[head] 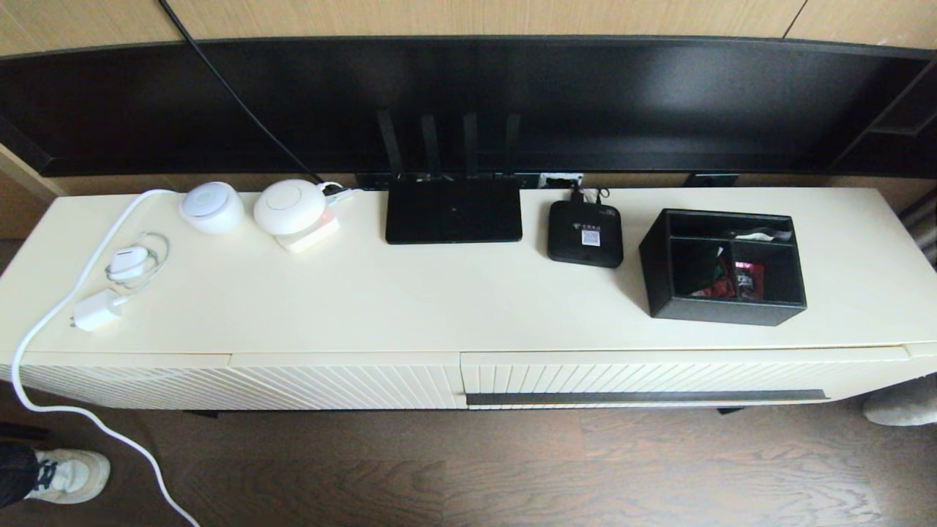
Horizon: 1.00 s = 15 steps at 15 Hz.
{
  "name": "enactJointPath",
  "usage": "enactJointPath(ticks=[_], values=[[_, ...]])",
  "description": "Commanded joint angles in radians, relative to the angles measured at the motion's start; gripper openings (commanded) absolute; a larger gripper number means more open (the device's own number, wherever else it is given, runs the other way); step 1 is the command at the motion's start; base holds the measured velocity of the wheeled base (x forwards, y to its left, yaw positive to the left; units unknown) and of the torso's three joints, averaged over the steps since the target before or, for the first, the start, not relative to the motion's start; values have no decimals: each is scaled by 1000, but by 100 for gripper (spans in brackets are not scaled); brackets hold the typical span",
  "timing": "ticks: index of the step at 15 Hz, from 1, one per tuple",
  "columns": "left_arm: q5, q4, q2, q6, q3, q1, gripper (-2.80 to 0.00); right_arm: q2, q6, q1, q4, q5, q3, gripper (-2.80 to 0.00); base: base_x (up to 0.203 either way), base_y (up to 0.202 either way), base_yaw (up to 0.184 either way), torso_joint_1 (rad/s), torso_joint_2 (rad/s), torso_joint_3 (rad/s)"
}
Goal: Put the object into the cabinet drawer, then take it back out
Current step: Open the drawer
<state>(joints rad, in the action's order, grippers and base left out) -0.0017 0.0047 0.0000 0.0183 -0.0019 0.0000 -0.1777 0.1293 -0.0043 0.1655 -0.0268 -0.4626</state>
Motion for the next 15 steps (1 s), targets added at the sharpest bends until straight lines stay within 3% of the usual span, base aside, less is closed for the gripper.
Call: enactJointPath(ticks=[1,4,7,9,10,15], values=[[0,0,2,0,-1,0,-280,-212,28,0,17,-2,-132,-280,0,0,0,0,0,0],[0,0,2,0,0,0,-280,-475,171,-2,72,0,-364,-280,0,0,0,0,0,0],[0,0,0,0,0,0,-280,-706,415,-4,95,5,-525,-280,0,0,0,0,0,0],[0,0,2,0,0,0,-280,-831,649,-2,91,8,-563,-280,0,0,0,0,0,0],[0,0,2,0,0,0,-280,-880,729,2,85,9,-569,-280,0,0,0,0,0,0],[0,0,2,0,0,0,-280,-1116,985,100,0,62,-547,-280,0,0,0,0,0,0]])
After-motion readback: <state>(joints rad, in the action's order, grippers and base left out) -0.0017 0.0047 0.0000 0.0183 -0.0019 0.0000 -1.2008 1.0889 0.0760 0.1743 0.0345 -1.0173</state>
